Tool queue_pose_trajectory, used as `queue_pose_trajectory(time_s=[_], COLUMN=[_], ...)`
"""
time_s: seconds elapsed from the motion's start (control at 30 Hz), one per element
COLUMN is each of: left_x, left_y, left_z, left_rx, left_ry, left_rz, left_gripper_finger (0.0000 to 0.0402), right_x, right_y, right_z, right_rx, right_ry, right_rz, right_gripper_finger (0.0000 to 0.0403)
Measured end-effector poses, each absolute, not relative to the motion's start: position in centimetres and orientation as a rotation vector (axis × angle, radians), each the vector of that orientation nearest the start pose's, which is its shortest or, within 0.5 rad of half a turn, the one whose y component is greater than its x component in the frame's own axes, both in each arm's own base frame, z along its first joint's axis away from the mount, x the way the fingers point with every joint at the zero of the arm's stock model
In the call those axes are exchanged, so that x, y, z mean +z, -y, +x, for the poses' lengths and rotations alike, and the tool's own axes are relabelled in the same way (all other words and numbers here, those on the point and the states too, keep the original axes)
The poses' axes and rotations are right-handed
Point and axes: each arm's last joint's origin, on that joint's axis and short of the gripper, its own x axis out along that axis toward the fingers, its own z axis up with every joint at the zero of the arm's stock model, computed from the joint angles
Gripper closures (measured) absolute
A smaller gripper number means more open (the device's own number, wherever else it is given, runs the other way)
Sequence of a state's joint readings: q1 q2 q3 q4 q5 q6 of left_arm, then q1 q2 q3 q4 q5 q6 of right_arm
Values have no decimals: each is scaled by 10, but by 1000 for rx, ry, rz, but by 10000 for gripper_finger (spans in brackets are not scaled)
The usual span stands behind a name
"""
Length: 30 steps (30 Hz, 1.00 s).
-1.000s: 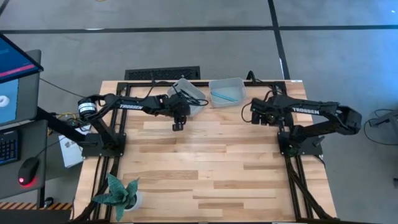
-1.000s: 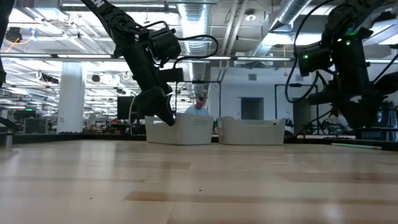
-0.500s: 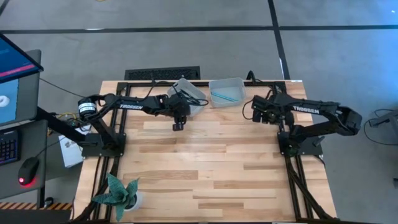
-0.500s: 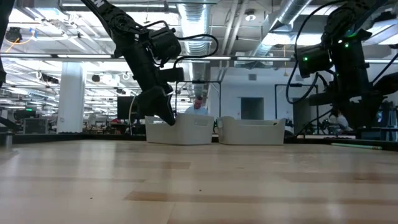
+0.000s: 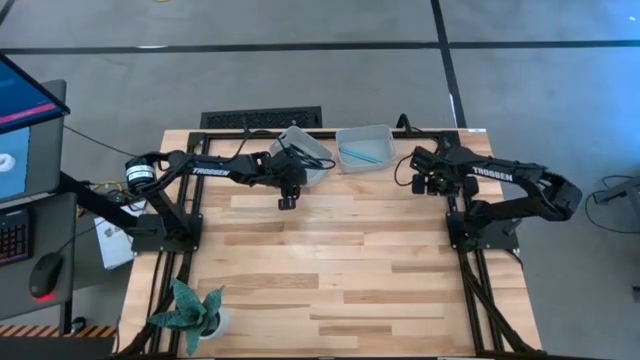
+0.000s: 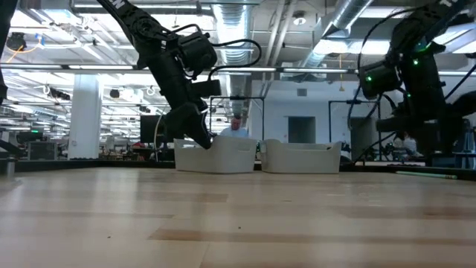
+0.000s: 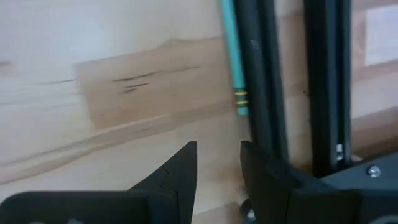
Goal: Sort pens & pencils
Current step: Put the light green pencil into the right gray bin
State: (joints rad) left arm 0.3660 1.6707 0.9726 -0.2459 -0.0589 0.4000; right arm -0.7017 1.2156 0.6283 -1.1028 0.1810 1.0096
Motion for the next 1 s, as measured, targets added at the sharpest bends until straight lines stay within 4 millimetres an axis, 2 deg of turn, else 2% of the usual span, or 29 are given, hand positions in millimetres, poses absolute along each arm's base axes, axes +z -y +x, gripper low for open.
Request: queue_pose_trajectory(time_s=[0.23,0.5,1.0], left_x=[176,177,178], left_y=[-119,-120,-120], left_z=[307,308,308], left_rx=[199,204,222], left_ry=[-999,-984,-976], left_rz=[220,223,191], left_gripper_finger=[280,280,280], right_x=[147,133,131], right_y=[100,97,105], right_z=[100,97,87], right_rx=[-1434,-1418,-1445], right_ry=[-1312,-1283,-1247], right_rz=[1153,1162,1247], right_gripper_finger=[257,257,257])
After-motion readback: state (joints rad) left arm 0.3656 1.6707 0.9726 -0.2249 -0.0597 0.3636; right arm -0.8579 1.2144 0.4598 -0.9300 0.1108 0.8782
